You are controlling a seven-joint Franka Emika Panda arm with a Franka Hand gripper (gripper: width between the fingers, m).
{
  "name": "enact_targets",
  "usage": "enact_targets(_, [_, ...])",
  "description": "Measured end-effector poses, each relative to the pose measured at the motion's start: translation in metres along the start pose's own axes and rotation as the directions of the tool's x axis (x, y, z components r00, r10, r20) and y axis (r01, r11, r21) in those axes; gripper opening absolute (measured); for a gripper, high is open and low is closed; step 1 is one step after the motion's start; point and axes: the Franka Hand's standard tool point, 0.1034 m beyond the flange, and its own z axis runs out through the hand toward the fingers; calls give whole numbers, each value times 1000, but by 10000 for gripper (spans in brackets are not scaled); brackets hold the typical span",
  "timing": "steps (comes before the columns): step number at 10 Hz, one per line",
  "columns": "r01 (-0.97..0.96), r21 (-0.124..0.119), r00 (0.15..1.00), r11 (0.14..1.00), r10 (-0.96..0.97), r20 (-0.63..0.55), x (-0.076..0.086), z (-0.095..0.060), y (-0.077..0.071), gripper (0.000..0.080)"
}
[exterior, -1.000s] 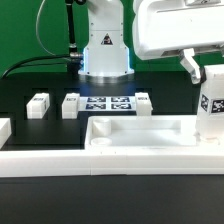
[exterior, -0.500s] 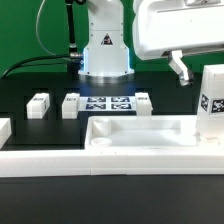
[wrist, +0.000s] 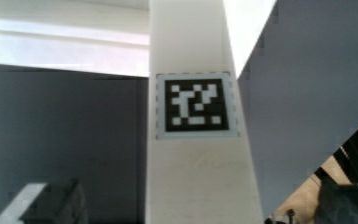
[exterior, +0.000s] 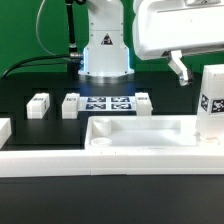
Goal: Assemble desk
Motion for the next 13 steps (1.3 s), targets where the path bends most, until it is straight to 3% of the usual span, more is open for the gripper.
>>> enact_targets(3, [-3,6,999,1000,3,49,18,-4,5,649])
enact_targets(7, [-22,52,937,998,2,350,11,1,-4,649])
enact_targets(11, [-54,79,806,995,-3,592,7,11,2,649])
enact_targets(13, [-58,75,809,996,3,588,11,15,4,635])
